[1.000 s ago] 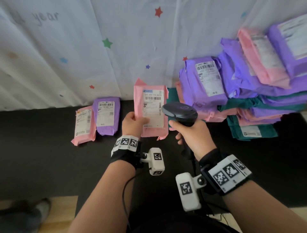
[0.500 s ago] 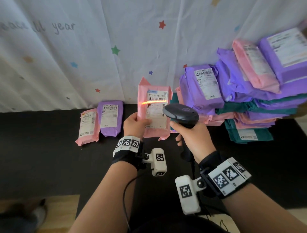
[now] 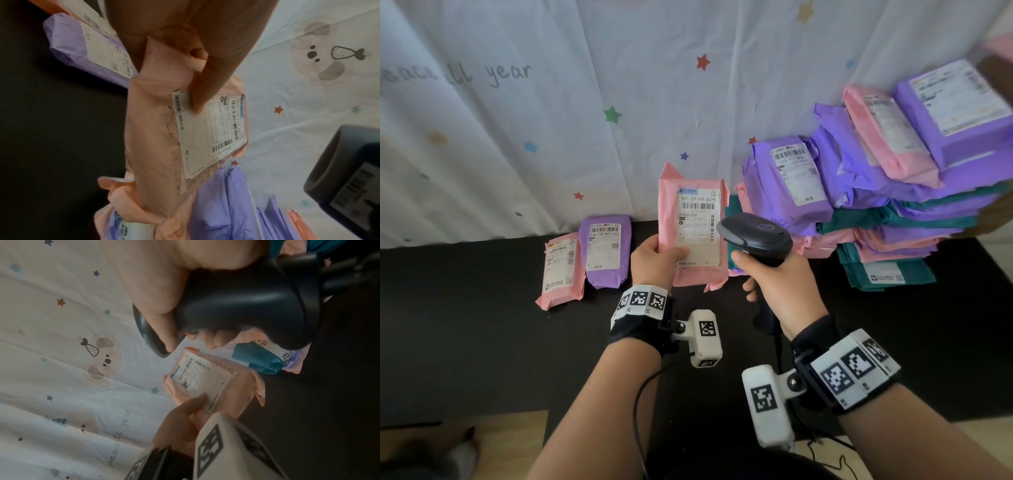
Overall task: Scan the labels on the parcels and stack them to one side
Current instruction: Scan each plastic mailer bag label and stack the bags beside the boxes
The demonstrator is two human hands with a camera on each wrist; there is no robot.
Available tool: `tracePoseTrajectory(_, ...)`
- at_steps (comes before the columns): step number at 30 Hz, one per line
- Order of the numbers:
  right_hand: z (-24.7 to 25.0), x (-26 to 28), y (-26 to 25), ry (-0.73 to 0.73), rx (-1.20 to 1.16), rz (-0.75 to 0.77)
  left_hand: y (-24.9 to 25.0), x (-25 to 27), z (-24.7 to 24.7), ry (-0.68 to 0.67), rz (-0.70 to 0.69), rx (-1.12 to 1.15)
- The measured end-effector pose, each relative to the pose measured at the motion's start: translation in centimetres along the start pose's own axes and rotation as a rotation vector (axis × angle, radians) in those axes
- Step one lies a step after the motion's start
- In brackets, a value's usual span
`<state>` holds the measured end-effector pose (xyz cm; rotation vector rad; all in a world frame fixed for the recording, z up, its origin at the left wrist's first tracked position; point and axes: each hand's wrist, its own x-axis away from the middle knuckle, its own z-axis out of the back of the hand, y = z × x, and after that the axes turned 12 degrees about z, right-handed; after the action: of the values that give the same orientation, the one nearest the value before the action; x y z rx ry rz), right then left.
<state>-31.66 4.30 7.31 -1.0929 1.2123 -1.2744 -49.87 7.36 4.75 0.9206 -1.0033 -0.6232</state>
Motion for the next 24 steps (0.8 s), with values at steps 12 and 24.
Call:
tracePoseTrajectory(12, 9.4, -2.5, -3.0, 0.293, -0.058, 0.145, 10.9, 3.1, -8.3, -0.128, -0.202, 0.17)
tracePoseTrajectory(24, 22.9, -4.0, -4.3, 0.465, -0.083, 0.169, 19.1, 7.2, -25.4, -0.116, -0.3, 0.079)
